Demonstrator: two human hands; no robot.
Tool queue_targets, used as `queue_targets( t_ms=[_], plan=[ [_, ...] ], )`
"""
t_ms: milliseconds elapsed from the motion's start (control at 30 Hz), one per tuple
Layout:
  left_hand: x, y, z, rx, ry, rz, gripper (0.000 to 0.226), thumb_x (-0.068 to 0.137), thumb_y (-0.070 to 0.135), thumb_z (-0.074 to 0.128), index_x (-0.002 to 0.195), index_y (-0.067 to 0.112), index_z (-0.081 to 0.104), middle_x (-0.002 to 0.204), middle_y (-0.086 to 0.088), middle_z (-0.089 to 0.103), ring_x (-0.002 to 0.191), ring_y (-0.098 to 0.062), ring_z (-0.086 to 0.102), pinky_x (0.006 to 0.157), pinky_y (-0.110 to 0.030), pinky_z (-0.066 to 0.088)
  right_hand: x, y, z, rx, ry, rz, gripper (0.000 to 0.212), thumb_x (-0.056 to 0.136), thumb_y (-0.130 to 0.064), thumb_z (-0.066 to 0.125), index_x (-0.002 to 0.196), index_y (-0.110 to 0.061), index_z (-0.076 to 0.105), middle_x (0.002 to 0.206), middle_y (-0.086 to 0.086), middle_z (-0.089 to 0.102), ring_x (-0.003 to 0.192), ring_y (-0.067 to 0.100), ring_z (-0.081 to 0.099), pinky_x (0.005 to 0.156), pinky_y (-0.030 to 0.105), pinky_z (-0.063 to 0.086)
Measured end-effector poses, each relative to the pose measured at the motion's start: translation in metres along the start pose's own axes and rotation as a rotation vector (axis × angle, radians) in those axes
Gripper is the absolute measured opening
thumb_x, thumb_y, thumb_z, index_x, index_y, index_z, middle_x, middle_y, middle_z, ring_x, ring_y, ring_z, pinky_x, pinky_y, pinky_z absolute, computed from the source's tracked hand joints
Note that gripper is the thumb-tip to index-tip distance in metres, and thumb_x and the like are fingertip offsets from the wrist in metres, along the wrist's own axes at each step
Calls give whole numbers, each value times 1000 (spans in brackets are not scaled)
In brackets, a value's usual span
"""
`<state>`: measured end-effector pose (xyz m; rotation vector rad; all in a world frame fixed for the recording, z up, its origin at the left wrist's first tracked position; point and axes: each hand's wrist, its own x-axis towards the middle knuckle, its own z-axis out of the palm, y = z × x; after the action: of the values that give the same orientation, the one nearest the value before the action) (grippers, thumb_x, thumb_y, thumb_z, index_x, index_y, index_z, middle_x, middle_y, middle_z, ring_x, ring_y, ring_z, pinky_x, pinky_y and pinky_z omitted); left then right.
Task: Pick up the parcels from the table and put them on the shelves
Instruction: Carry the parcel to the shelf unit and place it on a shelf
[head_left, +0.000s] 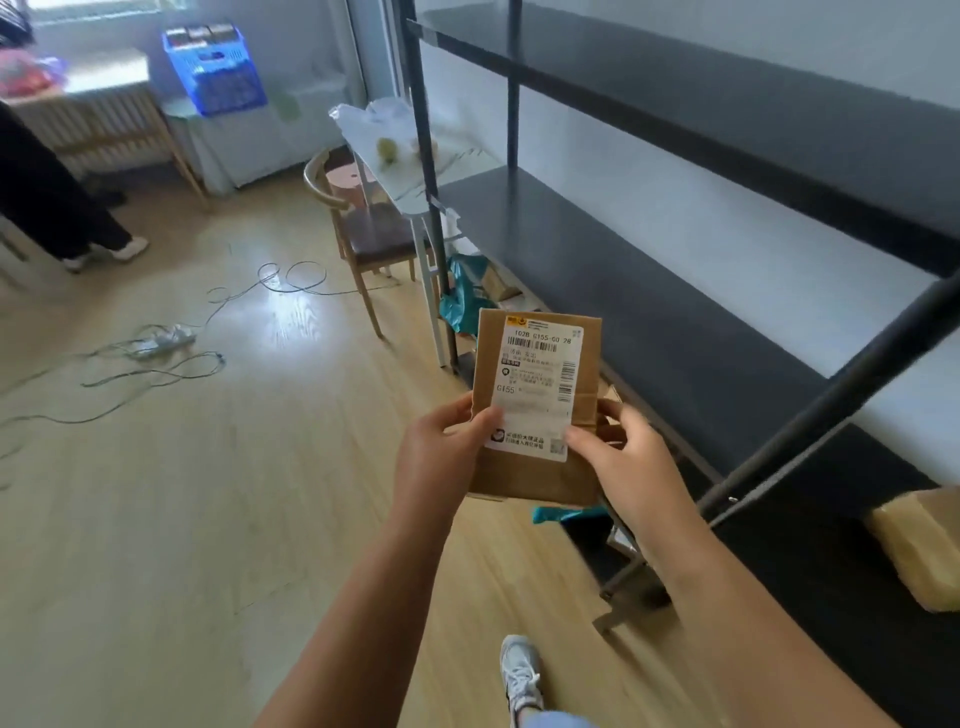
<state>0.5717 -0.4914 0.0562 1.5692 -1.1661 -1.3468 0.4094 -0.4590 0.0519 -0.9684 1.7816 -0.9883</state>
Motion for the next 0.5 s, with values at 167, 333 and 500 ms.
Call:
queue_targets(
  t_ms=[167,333,500],
  plan=[
    [78,30,-16,-71,48,13,29,93,26,65,120,23,73,97,2,80,92,-12,74,76,-27,61,82,-46,27,-10,-67,-58,37,92,-37,64,126,-33,51,102,-12,63,87,4,61,61,20,49],
    [138,39,-42,-140,75,-4,26,98,23,57,119,22,73,101,3,79,101,-16,71,85,-33,57,139,-78,61,15,-116,-81,33,89,-35,68,117,-37,51,105,-5,68,94,13,69,73,28,59],
    [207,44,-78,-199,66,-38,24,97,18,57,114,20,75,100,0,80,98,-18,73,77,-27,55,193,-105,106,-8,-118,-90,42,87,-37,70,125,-34,51,105,-8,65,90,10,66,63,21,57]
  ],
)
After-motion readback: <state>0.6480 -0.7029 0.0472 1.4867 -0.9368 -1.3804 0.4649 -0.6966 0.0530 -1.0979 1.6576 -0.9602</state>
